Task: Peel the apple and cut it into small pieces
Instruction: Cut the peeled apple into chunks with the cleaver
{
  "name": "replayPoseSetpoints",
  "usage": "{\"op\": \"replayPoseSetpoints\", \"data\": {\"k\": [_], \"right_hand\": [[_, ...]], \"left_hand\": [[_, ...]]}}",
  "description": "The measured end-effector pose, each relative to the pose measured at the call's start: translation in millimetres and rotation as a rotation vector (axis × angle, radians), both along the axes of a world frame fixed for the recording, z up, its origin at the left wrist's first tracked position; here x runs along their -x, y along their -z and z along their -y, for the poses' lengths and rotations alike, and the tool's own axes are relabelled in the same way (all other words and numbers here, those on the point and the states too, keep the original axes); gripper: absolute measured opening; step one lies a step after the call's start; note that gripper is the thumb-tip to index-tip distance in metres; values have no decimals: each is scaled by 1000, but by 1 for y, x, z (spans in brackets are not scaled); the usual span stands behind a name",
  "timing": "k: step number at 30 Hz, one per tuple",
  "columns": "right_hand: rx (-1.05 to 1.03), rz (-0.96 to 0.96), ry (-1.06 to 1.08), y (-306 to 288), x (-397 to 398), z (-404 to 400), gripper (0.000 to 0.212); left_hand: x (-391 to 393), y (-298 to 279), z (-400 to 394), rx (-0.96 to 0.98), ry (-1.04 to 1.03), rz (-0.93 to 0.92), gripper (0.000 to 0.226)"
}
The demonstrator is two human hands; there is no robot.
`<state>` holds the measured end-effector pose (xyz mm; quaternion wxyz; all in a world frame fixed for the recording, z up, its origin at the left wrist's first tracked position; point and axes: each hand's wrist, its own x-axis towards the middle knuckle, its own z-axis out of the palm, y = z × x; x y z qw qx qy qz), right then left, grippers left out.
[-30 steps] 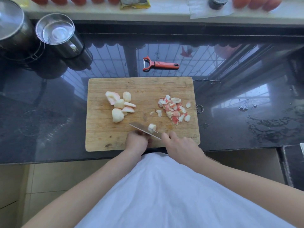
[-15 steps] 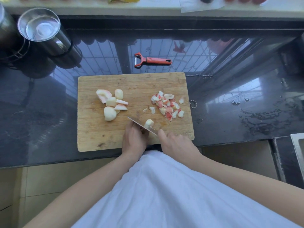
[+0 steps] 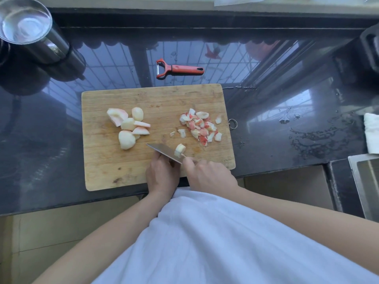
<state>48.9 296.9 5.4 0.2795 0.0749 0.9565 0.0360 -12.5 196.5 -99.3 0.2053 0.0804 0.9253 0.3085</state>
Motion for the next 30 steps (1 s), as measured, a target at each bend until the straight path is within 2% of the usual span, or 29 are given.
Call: {"op": "replayPoseSetpoints", "data": {"k": [2, 4, 9, 13, 17, 20, 26, 30], "right_hand": [[-19, -35, -19, -2, -1, -3, 28], [77, -25, -6, -1, -9, -10, 30], [313, -31, 306, 3, -14, -35, 22], [434, 23, 488, -5, -10, -43, 13], [422, 22, 435, -4, -7, -48, 11], [377, 24, 353, 2, -9, -43, 19], [404, 13, 310, 5, -5, -44, 25], [366, -44, 246, 14, 0, -36, 25]], "left_hand": [[-1, -1, -1, 21, -16, 14, 43], [-2, 0, -2, 16, 14, -40, 42], [-3, 3, -3, -27, 112, -186, 14], [6, -2, 6, -103, 164, -213, 11], [12, -10, 14, -108, 262, -267, 11], [13, -14, 7, -54, 315, -272, 15], [13, -20, 1, -68, 248, -153, 14], [12, -24, 3, -77, 242, -131, 31]]}}
